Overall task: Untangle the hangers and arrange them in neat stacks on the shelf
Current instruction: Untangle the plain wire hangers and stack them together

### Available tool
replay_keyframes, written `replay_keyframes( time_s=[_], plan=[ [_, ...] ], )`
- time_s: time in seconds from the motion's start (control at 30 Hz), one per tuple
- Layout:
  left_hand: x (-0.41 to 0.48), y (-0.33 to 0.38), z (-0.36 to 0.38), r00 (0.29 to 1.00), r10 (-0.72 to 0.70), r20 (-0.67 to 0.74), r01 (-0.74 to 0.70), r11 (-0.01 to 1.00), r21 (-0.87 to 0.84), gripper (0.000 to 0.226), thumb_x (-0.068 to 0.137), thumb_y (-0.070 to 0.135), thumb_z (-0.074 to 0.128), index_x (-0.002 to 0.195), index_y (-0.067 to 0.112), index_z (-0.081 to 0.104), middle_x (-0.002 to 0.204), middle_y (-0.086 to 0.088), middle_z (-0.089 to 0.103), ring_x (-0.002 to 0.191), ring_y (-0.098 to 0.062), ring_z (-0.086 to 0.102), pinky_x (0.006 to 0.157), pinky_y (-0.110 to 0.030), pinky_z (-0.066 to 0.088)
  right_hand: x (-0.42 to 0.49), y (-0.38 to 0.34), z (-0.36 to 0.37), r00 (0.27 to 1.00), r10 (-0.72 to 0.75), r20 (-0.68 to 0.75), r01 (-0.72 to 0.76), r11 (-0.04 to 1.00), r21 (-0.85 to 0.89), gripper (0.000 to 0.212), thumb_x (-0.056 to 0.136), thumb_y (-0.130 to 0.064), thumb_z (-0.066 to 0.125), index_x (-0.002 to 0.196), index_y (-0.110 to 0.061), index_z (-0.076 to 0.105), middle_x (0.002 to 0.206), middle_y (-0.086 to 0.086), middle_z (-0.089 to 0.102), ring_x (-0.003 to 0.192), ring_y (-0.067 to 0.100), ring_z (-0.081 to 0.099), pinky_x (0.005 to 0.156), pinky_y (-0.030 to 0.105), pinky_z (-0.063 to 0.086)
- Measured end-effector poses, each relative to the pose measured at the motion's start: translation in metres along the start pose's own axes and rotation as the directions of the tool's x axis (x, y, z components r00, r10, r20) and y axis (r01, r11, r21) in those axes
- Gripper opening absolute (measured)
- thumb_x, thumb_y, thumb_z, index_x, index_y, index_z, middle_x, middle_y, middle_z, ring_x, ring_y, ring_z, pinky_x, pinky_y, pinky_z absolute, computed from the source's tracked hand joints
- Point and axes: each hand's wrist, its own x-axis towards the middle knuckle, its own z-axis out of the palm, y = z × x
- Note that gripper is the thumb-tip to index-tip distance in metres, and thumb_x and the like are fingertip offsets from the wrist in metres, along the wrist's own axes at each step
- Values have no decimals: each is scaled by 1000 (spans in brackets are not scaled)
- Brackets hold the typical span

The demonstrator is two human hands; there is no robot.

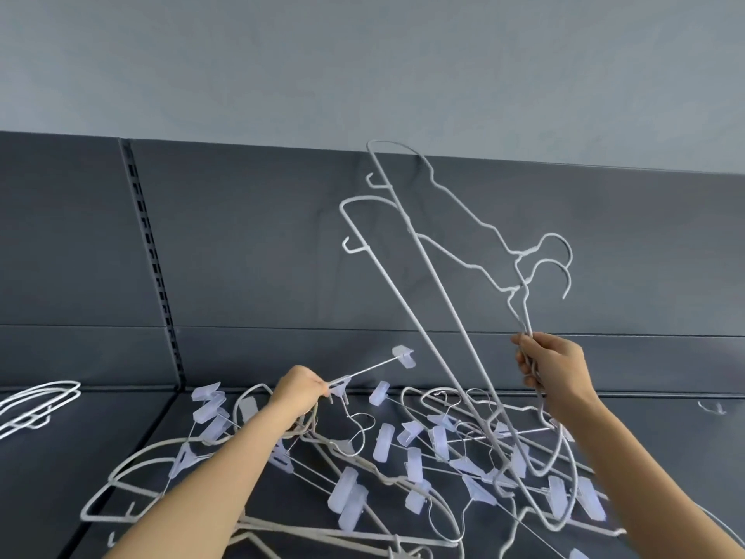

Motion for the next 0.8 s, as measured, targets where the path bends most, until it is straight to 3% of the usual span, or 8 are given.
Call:
replay_keyframes(
  time_s=[0.13, 0.2, 0.27, 0.33, 0.47, 0.67, 0.73, 0.8],
  plan=[
    [-2, -10, 3, 999, 41, -19, -32, 947, 321, 22, 87, 20, 51, 75, 15, 68, 89, -14, 66, 89, -29, 59, 73, -31, 40, 3, 7, -5, 998, -2, 66, 5, 999, -53, 20, 90, -2, 49, 74, -5, 60, 58, 9, 45, 37, 8, 39, 32, 15, 29],
    [-7, -11, 4, 981, 162, -107, -84, 852, 517, 27, 92, 23, 43, 101, 18, 68, 119, -5, 60, 112, -28, 51, 89, -36, 39, 2, 9, -5, 995, -6, 99, 15, 996, -87, 21, 90, -1, 47, 73, -5, 60, 58, 9, 45, 35, 7, 38, 32, 15, 28],
    [-15, -8, 6, 940, 297, -168, -169, 832, 529, 28, 92, 19, 41, 98, 16, 68, 120, -2, 57, 109, -25, 50, 89, -36, 37, 0, 12, -5, 992, -23, 121, 39, 991, -128, 23, 90, -1, 46, 72, -6, 60, 57, 9, 45, 36, 8, 38, 33, 15, 27],
    [-28, -6, 8, 856, 427, -293, -274, 854, 443, 25, 90, 12, 45, 77, 12, 66, 99, -3, 63, 94, -26, 54, 77, -33, 35, 1, 15, -5, 989, -45, 138, 70, 981, -181, 23, 90, -1, 47, 72, -4, 61, 56, 9, 45, 42, 14, 36, 34, 15, 27],
    [-52, -3, 3, 659, 552, -511, -434, 834, 340, 31, 87, 27, 37, 73, 11, 60, 74, 0, 60, 72, -25, 52, 68, -31, 36, 6, 21, -4, 976, -132, 174, 191, 904, -382, 20, 87, -5, 52, 75, 5, 64, 51, 7, 47, 47, 19, 36, 42, 23, 31],
    [-68, 30, -13, 391, 780, -489, -462, 626, 628, 36, 85, 31, 42, 106, 10, 63, 103, -6, 65, 100, -17, 46, 88, -29, 38, -1, 15, 9, 918, -208, 339, 372, 750, -547, 32, 87, -18, 57, 58, -7, 50, 40, -6, 35, 48, 11, 26, 52, 29, 26],
    [-69, 39, -19, 381, 838, -390, -372, 526, 765, 45, 82, 37, 53, 117, 10, 56, 116, -9, 62, 113, -21, 46, 93, -40, 47, -8, 10, 15, 882, -214, 421, 436, 710, -553, 29, 88, -20, 57, 60, -11, 54, 41, -7, 39, 50, 13, 27, 53, 30, 26],
    [-70, 46, -25, 492, 825, -278, -271, 448, 852, 69, 68, 48, 68, 123, 10, 52, 123, -12, 61, 118, -28, 53, 96, -48, 44, -15, 5, 21, 837, -234, 495, 505, 680, -532, 24, 88, -20, 57, 67, -10, 61, 42, -5, 38, 49, 12, 27, 52, 29, 26]
  ],
)
